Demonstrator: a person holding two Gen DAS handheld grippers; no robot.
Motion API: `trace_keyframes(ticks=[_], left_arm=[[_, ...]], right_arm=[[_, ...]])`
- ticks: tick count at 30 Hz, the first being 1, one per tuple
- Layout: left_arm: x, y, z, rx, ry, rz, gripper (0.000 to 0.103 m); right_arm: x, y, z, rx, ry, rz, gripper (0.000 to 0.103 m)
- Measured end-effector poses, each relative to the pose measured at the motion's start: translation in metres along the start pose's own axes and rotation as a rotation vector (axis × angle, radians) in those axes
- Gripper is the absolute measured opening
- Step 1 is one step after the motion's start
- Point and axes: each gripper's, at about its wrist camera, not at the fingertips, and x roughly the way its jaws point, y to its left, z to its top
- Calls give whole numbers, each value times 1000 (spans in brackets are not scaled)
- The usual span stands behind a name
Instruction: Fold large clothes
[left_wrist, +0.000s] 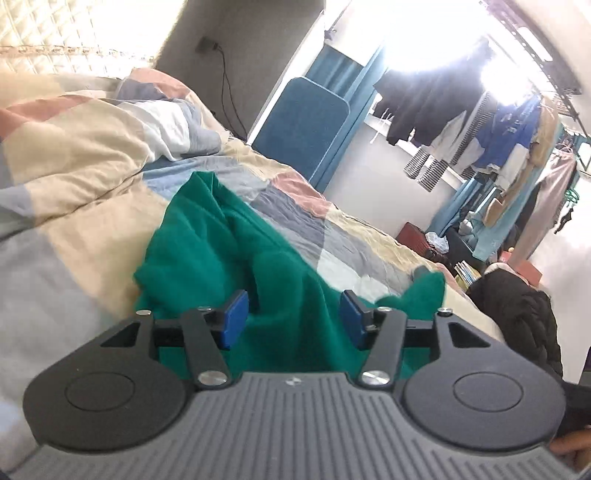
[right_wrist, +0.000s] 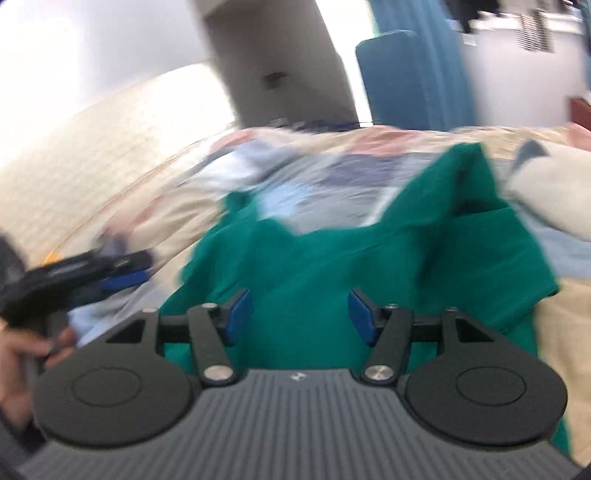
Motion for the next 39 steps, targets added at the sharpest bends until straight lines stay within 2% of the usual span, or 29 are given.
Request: trace_keyframes(ticks=[4, 6, 7, 10, 12, 13, 14, 16, 20, 24, 27, 31, 35, 39], left_arm=[[56, 7, 24, -56, 72, -37, 61], [89, 11, 32, -71, 124, -2, 61], [104, 14, 35, -86, 149, 13, 61], [142, 20, 41, -99, 203, 27, 59], [158, 21, 48, -74, 236, -15, 42], [166, 22, 54, -52, 255, -27, 27], [173, 23, 60, -35, 269, -22, 18], [177, 25, 72, -20, 265, -44, 11], [189, 30, 102, -57, 191, -98, 10], [215, 16, 114, -25, 149, -56, 10], [244, 13, 111, 2, 146, 3, 10], [280, 23, 97, 42, 189, 61, 11], [293, 33, 84, 92, 210, 72, 11], [289, 30, 79, 117, 183, 67, 11]], right_arm=[[48, -34, 21, 93, 18, -115, 61], [74, -48, 23, 111, 44, -154, 62], [86, -53, 23, 116, 55, -158, 62], [106, -65, 24, 127, 92, -100, 61], [117, -72, 33, 104, 127, -54, 28], [123, -76, 40, 91, 132, -54, 27], [126, -80, 47, 78, 132, -50, 22], [127, -89, 64, 71, 93, -48, 17], [127, -104, 104, 101, -6, -42, 14], [149, -112, 124, 59, -25, -112, 13], [175, -116, 118, 14, -11, -165, 13], [218, -136, 104, 10, 31, -217, 13], [226, -150, 84, 45, 9, -195, 13], [223, -148, 79, 24, -10, -185, 13]])
